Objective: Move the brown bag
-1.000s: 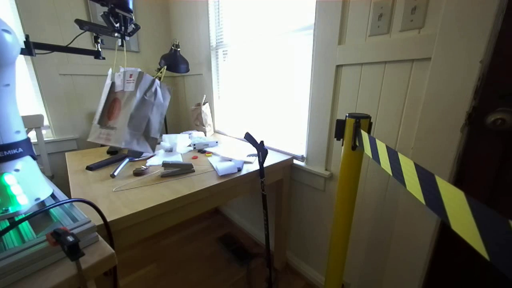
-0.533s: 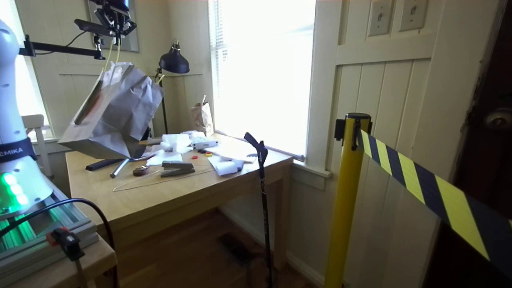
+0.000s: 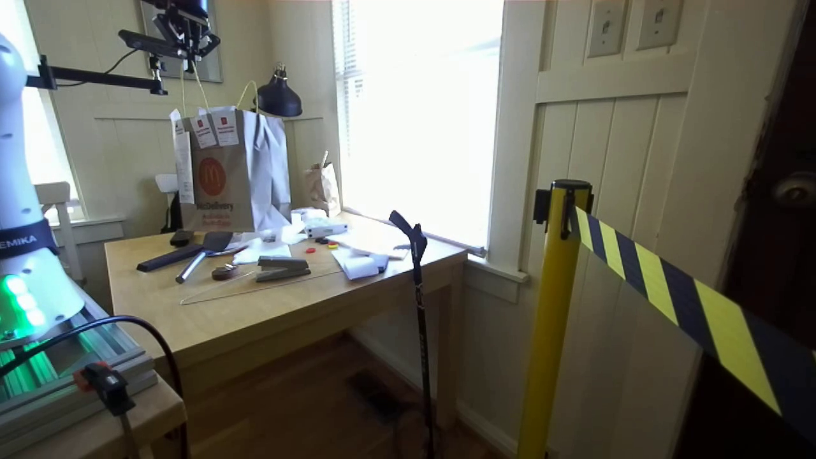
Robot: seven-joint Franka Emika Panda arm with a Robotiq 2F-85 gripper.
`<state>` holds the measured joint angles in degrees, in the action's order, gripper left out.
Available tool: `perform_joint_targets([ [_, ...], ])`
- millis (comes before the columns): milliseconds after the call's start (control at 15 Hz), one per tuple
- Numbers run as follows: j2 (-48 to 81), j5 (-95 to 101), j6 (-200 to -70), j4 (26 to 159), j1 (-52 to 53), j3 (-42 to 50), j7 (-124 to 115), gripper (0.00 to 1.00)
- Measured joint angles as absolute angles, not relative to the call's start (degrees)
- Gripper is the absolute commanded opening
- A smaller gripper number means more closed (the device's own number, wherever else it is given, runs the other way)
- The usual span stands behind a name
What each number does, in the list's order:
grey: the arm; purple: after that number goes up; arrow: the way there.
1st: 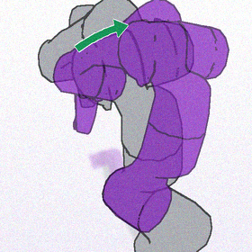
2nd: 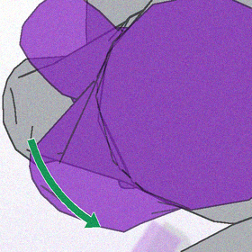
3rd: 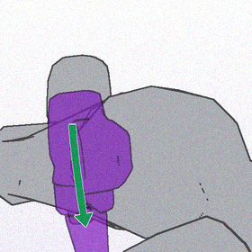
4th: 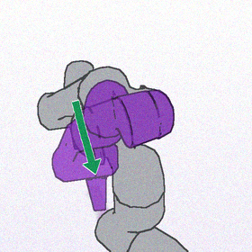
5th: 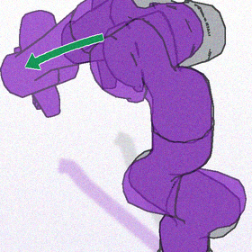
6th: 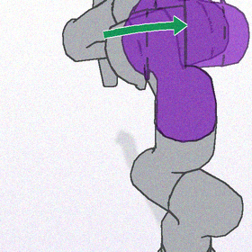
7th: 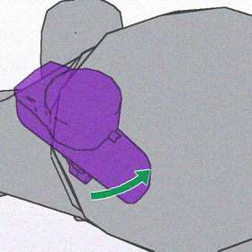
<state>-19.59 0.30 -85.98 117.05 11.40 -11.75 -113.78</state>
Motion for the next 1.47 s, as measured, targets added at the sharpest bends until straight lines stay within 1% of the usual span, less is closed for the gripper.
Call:
perform_joint_targets([
  [400, -21.07, 0.47, -84.44, 120.81, 8.10, -10.67, -106.08, 0.01],
  [800, -25.68, 0.04, -85.77, 128.21, 5.80, -10.86, -112.49, 0.01],
  [933, -27.48, -0.06, -88.08, 131.61, 5.76, -10.89, -112.92, 0.01],
  [1267, -29.14, -1.39, -99.83, 139.93, 5.73, -11.08, -112.99, 0.01],
  [1333, -29.10, -1.95, -101.24, 141.08, 5.73, -11.13, -112.95, 0.28],
  [1400, -29.07, -2.25, -102.44, 142.08, 5.73, -11.22, -112.95, 0.29],
  [1467, -29.05, -2.49, -103.33, 142.99, 5.73, -11.30, -112.95, 0.35],
])
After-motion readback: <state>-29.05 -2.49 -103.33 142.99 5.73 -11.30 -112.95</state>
